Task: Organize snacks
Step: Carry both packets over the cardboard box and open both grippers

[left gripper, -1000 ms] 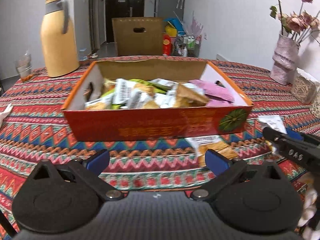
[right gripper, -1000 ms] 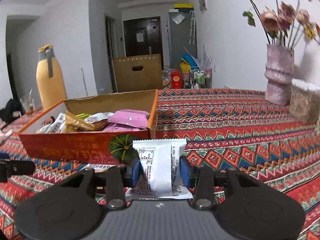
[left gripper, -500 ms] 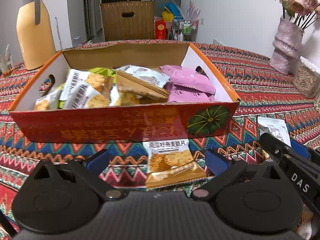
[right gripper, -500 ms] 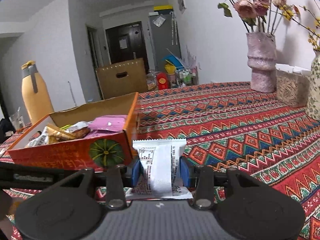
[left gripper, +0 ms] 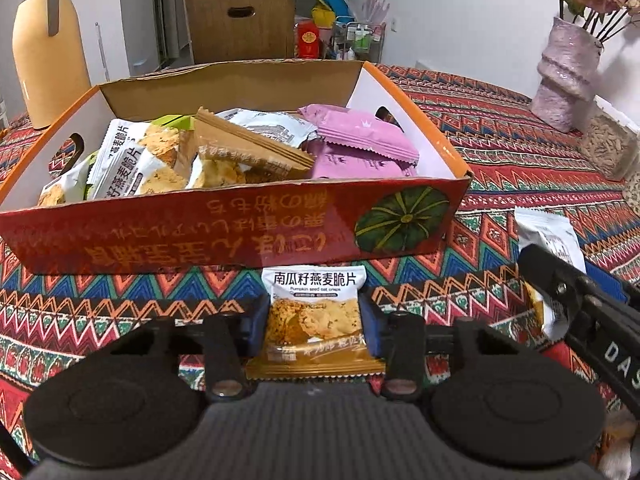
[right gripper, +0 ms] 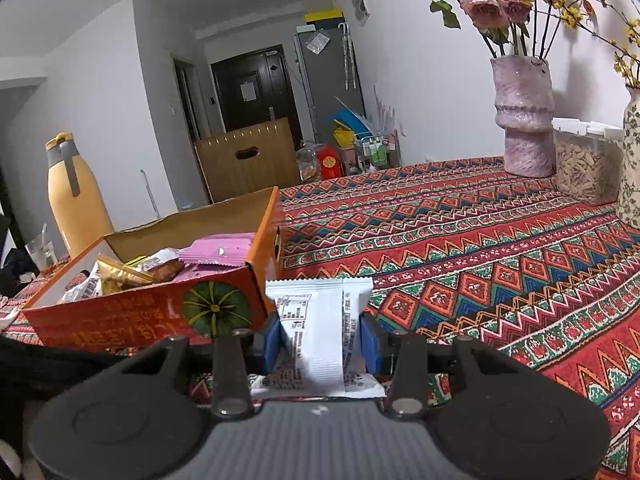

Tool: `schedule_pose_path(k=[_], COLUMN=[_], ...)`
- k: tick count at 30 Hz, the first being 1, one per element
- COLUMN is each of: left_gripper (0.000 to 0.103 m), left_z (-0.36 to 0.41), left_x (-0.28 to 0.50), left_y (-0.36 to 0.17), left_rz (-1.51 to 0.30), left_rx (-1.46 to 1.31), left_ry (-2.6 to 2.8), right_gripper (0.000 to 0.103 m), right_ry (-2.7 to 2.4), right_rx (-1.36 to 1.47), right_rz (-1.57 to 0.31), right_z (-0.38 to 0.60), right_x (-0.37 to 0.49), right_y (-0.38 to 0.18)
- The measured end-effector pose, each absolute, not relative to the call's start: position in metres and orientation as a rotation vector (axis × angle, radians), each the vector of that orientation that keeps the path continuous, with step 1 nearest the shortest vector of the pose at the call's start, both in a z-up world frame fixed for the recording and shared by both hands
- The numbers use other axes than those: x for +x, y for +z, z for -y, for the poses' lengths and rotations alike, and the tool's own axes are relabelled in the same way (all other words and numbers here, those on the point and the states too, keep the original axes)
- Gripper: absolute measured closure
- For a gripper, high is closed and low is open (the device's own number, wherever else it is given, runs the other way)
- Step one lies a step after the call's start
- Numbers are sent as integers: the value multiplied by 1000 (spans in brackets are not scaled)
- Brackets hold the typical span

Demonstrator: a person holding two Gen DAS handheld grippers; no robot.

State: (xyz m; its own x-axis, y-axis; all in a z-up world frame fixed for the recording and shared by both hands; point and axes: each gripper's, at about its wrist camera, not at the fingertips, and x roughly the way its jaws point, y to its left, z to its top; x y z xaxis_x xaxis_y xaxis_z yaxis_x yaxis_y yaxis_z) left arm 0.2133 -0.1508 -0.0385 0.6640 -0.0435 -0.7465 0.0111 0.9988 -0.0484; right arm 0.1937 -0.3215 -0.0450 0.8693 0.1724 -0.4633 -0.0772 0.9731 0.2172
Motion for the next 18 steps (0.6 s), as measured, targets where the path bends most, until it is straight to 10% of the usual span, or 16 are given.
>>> schedule_pose_path(k=[18], left_gripper=[57], left_z=[106], left_x=[154], left_y=[8], left_rz=[-674], left_rx=[-57], left_ry=[-78], right_gripper=[63], right_ry=[150], right_rx=[150], right_rz=[-460], right_z=[311], right_x=[189], right_y=[-44])
